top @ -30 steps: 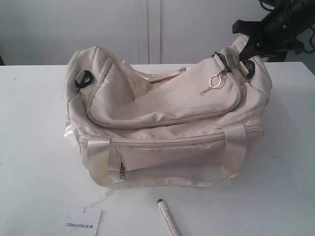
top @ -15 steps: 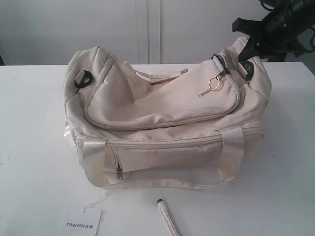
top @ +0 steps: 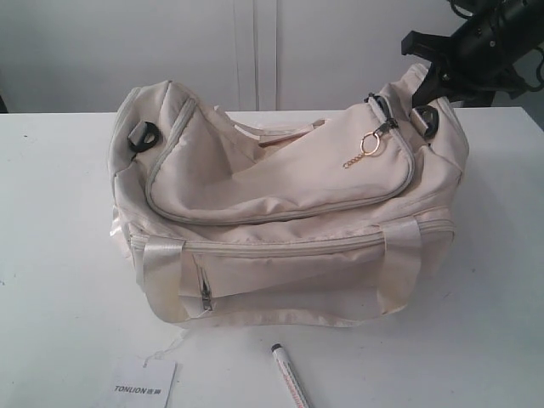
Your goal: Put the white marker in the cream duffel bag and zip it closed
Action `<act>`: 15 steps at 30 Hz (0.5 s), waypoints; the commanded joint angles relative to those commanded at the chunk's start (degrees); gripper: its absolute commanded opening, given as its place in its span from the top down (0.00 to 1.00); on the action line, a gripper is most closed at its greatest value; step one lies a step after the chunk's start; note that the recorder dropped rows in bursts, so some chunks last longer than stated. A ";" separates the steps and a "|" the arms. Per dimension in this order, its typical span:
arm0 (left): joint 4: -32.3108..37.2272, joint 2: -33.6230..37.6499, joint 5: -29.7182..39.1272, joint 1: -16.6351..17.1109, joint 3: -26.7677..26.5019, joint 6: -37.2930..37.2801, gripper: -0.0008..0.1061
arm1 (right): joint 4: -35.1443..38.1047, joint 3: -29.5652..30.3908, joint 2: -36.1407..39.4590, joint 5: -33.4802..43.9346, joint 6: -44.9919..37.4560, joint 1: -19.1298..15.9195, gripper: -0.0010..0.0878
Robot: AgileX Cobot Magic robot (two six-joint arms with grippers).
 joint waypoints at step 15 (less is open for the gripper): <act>-1.07 0.00 -16.09 0.05 0.00 -0.34 0.99 | 0.00 0.00 0.00 0.00 0.00 0.00 0.99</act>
